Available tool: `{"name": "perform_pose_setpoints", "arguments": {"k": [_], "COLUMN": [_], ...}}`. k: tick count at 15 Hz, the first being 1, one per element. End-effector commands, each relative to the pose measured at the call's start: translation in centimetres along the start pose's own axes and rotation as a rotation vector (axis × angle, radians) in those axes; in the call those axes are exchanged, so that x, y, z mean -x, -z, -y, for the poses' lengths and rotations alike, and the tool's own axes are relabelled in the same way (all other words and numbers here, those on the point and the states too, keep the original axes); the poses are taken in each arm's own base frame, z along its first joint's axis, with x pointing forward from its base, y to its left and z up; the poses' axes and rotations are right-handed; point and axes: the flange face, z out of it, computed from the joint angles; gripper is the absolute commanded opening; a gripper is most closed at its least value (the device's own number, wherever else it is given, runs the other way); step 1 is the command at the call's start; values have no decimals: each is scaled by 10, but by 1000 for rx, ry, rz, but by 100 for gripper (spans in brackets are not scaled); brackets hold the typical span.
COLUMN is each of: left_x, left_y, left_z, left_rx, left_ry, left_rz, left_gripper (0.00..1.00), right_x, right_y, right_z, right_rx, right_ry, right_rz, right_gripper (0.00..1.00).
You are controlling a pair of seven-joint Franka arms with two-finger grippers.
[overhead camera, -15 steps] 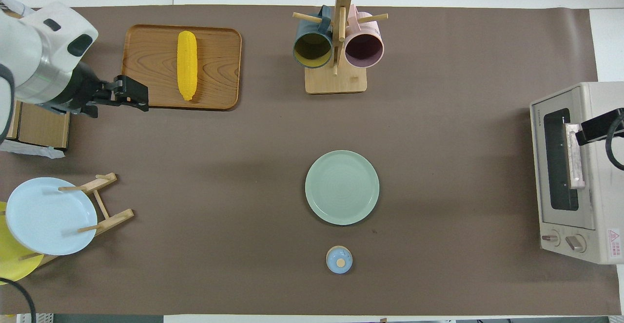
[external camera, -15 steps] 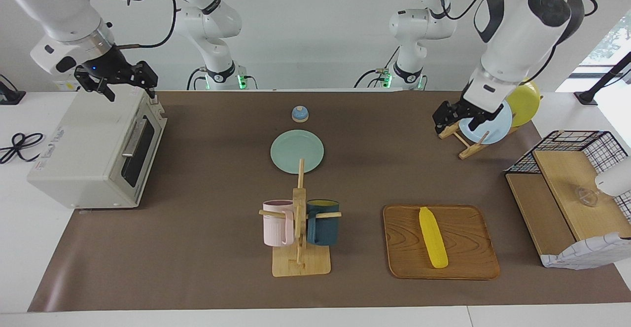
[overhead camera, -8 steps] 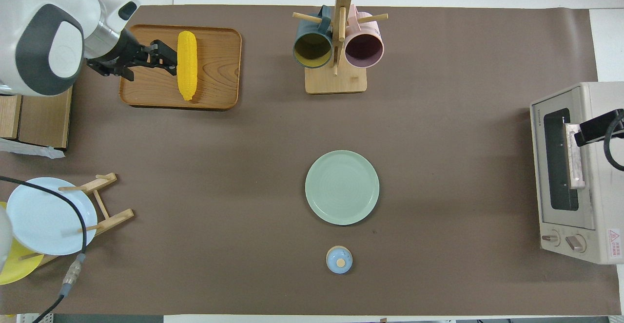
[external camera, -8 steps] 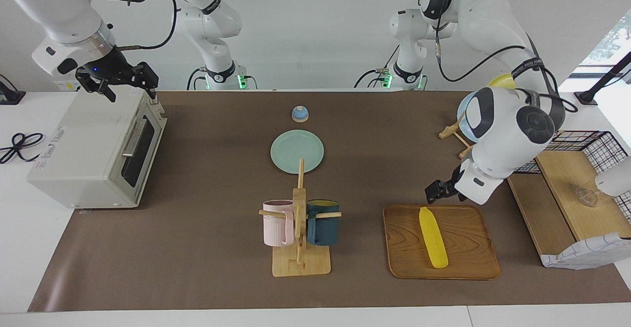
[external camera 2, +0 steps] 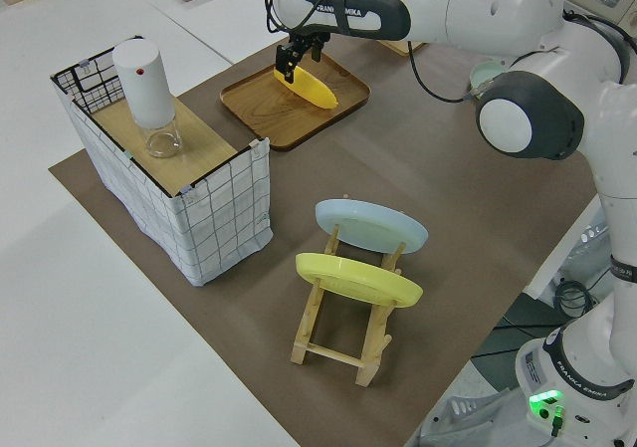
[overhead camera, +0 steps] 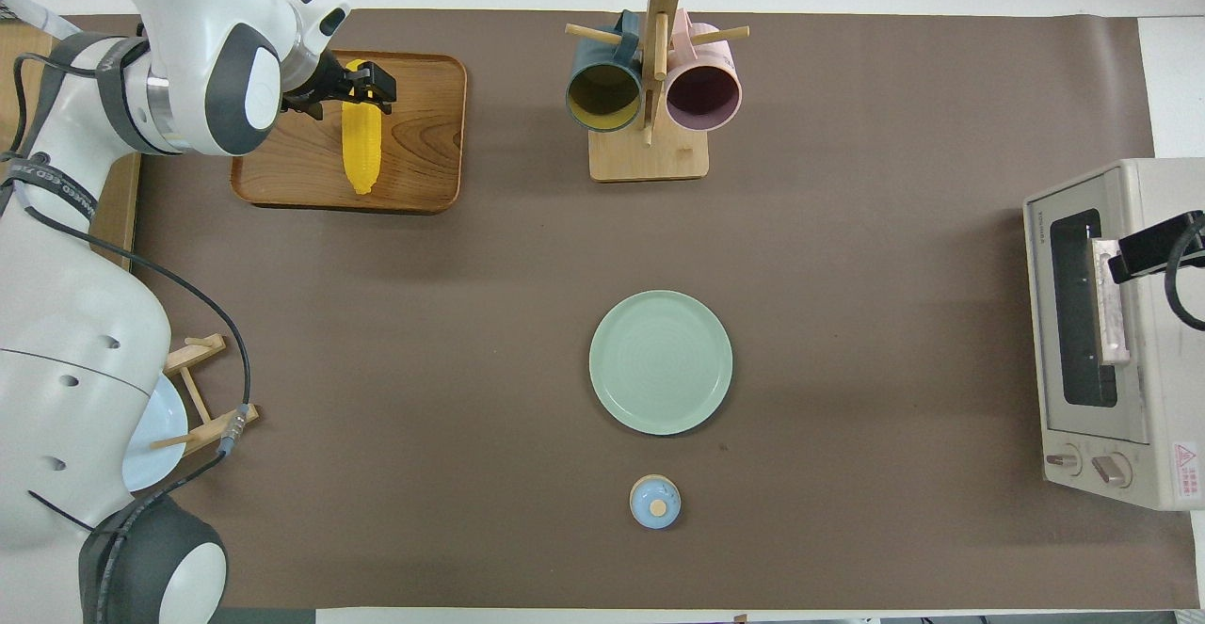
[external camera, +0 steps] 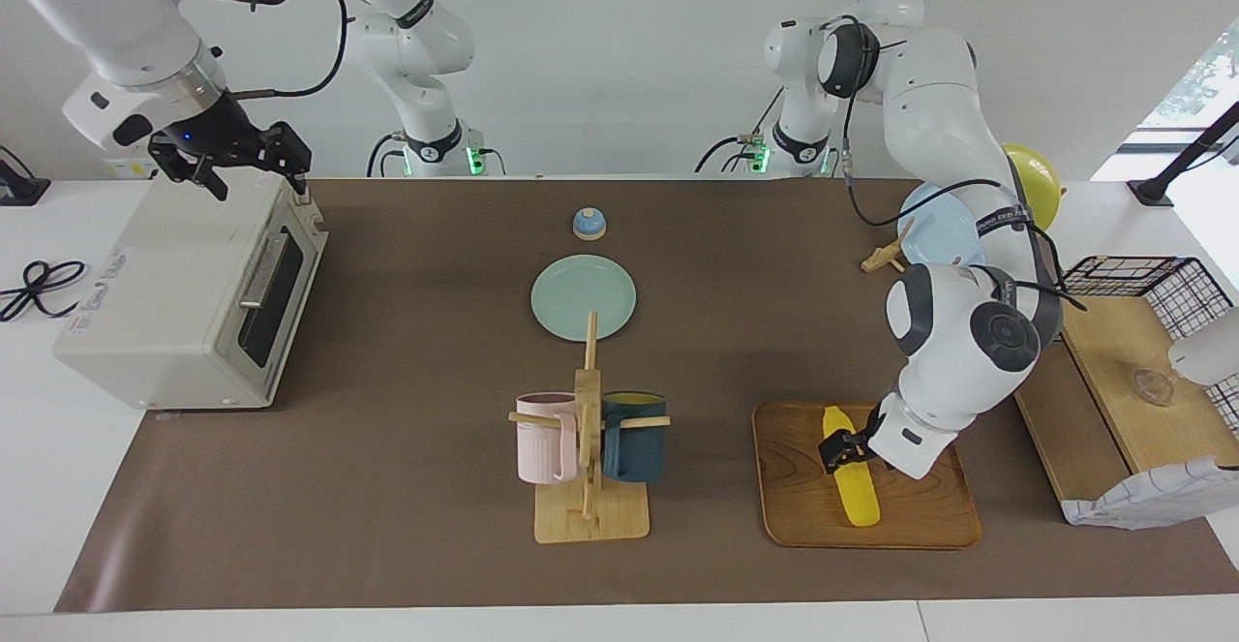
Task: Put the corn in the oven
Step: 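Close the left gripper on the yellow corn and lift it, then carry the corn with the left gripper over the pale green plate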
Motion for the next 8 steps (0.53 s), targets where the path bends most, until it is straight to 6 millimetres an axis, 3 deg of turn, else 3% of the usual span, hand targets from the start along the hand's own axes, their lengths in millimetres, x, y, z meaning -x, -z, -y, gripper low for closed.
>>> {"name": "perform_pose_setpoints", "arguments": {"k": [1,7,8], "left_x": [-8,-5,-2], "left_y": [-7,-15,-23], "left_z": [0,-2,-4], "left_rx": [-45,-23,-18], "left_ry": [-67,-57,-58], "left_rz": [-23,-16,-20], "left_gripper": [100,100,94], "right_x": [1,1,1], "right_y": [-1,-1,-1], "right_z": [3,2,2], "right_rx": [-3,-3,-3], "right_ry": [-6,-8,-9], "right_rz": [-6,-6,-6], "right_gripper": [100,100,100]}}
